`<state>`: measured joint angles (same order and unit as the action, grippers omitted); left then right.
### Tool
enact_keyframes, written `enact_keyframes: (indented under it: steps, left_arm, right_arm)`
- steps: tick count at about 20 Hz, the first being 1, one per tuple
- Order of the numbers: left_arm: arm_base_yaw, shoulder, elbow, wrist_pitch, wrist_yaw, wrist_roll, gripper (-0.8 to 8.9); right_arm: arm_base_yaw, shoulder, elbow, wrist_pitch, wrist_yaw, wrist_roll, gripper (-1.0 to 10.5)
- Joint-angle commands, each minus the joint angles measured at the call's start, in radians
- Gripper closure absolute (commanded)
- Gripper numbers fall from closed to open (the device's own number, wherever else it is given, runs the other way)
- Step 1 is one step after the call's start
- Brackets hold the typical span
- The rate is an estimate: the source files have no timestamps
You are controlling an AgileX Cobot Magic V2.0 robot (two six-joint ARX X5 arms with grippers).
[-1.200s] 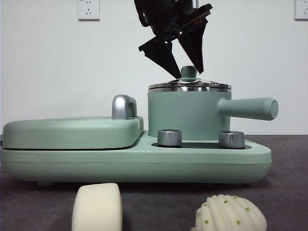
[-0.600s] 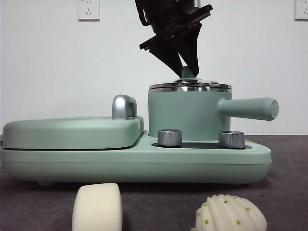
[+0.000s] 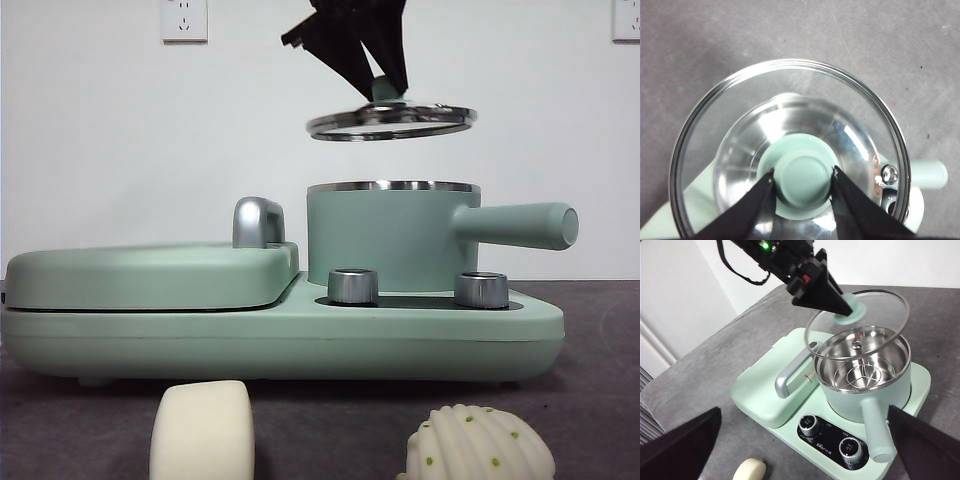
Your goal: Put the buns in a small steamer
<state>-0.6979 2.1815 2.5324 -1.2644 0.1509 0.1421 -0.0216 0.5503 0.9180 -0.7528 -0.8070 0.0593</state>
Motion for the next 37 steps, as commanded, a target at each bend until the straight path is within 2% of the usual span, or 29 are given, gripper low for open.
enact_keyframes:
  steps: [1, 7, 11, 16, 21, 25, 27, 30, 34, 37]
  left_arm:
    - [0.015, 0.001, 0.053, -0.003, -0.002, -0.001, 7.62]
    - [0.103, -0.008, 0.053, -0.026, -0.002, -0.001, 7.62]
    - [0.174, -0.008, 0.053, -0.034, -0.002, -0.001, 7.62]
    - [0.259, -0.008, 0.053, -0.033, -0.002, -0.001, 7.62]
    - [0.342, -0.008, 0.053, -0.032, -0.002, -0.005, 7.62]
    - [0.399, -0.008, 0.053, -0.032, -0.002, -0.005, 7.62]
    - [0.420, -0.008, 0.053, -0.032, -0.002, -0.008, 7.62]
    - [0.447, -0.008, 0.053, -0.029, -0.002, -0.027, 7.62]
    - [0.463, -0.008, 0.053, -0.029, -0.002, -0.032, 7.62]
    - [0.465, -0.008, 0.053, -0.029, -0.002, -0.032, 7.62]
  right_arm:
    - [0.000, 0.004, 0.013, 0.004, 0.002, 0.011, 4.0]
    - [0.021, 0.049, 0.013, 0.003, -0.042, 0.167, 4.0]
    - [0.161, 0.132, 0.013, 0.004, -0.011, 0.252, 4.0]
    - [0.489, 0.287, 0.015, 0.011, 0.225, 0.339, 4.0]
    - [0.853, 0.534, 0.087, 0.011, 0.484, 0.418, 4.0]
    - [1.036, 0.762, 0.172, 0.012, 0.645, 0.425, 4.0]
    - [1.082, 0.859, 0.203, 0.013, 0.684, 0.423, 4.0]
    - [1.119, 0.977, 0.211, 0.048, 0.681, 0.424, 4.0]
    - [1.135, 1.085, 0.211, 0.108, 0.680, 0.423, 4.0]
    - [1.138, 1.146, 0.210, 0.129, 0.681, 0.423, 4.6]
